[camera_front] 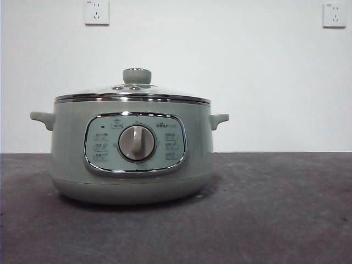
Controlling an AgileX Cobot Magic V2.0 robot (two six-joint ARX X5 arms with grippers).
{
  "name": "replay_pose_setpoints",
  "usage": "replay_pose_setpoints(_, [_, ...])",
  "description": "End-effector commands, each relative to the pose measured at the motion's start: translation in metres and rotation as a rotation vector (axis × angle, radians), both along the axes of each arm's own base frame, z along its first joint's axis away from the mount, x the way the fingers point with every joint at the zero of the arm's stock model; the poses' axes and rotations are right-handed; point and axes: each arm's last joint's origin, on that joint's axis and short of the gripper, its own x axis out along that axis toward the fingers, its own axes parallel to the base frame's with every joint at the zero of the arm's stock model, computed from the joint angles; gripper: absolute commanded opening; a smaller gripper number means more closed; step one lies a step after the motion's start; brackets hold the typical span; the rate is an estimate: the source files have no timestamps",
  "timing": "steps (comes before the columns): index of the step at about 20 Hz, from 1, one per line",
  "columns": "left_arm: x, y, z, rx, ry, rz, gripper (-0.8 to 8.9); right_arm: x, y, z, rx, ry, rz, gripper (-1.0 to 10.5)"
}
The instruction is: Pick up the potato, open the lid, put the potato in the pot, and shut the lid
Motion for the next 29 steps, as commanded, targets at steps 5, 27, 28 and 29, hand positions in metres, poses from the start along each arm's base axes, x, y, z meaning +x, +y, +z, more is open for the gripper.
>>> replay_pose_setpoints(5, [0.001,0.0,-0.004,0.013,0.02,-0.002,-0.03,0.001,0.001,-0.002,-0.006,0.0,0.002,0.0])
replay_pose_setpoints(27, [0.002,0.0,-0.006,0.013,0.041,-0.002,-0.03,-0.005,-0.101,-0.229,0.202,-0.724,-0.53,0.0])
replay_pose_setpoints(28, [0.002,0.0,-0.006,0.013,0.042,-0.002,-0.03,-0.006,-0.101,-0.231,0.187,-0.706,-0.526,0.0])
replay_pose_setpoints(29, [0.002,0.0,-0.006,0.013,0.041,-0.002,-0.03,-0.006,-0.101,-0.232,0.176,-0.692,-0.522,0.0])
